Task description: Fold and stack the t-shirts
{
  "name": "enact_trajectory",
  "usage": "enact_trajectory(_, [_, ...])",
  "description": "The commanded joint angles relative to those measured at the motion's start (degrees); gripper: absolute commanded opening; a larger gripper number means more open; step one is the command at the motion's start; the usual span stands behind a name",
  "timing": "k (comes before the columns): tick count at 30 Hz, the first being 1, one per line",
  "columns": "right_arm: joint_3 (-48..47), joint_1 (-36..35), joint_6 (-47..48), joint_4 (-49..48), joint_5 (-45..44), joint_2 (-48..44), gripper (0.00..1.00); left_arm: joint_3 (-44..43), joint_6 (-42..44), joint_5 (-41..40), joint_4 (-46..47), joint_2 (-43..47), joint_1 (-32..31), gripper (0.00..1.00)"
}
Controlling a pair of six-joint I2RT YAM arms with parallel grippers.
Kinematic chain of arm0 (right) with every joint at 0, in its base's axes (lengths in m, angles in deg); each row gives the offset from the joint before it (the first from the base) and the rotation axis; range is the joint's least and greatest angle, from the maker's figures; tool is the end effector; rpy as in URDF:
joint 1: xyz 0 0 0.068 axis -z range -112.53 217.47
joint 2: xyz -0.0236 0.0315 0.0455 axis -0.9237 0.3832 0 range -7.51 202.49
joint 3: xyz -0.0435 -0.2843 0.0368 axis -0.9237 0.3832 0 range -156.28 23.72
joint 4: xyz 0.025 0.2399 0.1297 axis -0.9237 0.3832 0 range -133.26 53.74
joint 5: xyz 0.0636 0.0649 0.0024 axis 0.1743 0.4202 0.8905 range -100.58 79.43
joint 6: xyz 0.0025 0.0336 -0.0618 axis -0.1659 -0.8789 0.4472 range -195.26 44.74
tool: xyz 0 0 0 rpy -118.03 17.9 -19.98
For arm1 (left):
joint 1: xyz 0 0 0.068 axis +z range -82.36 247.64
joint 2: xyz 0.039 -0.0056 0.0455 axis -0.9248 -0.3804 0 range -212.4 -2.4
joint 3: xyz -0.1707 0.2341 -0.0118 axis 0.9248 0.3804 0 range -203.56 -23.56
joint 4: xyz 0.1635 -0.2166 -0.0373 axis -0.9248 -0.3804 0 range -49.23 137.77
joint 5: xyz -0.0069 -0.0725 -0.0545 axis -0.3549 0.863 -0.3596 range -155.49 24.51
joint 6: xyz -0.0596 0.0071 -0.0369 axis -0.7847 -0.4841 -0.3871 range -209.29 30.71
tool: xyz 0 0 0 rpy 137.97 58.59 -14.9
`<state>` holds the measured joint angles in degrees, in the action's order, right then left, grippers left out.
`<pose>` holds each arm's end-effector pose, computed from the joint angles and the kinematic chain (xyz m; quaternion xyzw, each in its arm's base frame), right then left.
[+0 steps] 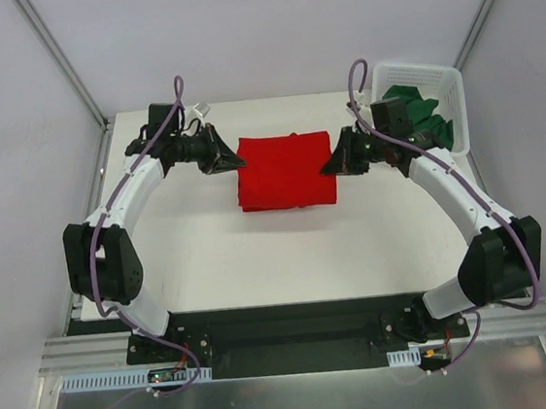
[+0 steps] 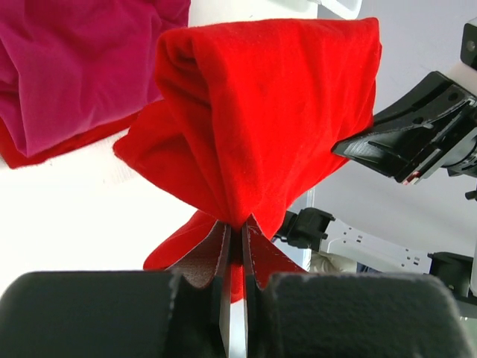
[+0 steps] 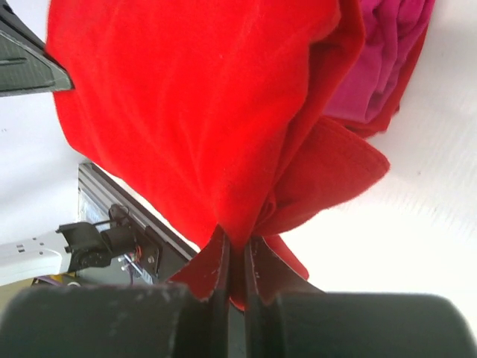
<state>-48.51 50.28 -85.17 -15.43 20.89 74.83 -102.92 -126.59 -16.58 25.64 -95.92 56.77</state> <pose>0.3200 0.1305 0.3307 -0.1736 0.8556 0.3358 0.3535 0.3774 -0.1167 0.3234 -0.0036 0.8333 -0.5051 0.2247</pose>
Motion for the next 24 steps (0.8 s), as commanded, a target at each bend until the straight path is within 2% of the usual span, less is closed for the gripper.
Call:
enact_trajectory(1, [-5.11, 0.58, 1.65, 0.03, 1.32, 3.43, 0.01, -5.98, 1.00, 0.23, -0.98, -3.59, 0.33, 0.00])
enact_trajectory(16, [-21.62, 1.02, 0.51, -1.56, 2.99, 21.08, 0.01, -18.72, 1.18, 1.89, -1.69, -16.42, 2.35, 0.00])
enact_trajectory(24, [-26.56, 2.16, 0.24, -0.68, 4.92, 28.57, 0.01, -20.93, 1.53, 2.51, -1.78, -21.70, 2.87, 0.00])
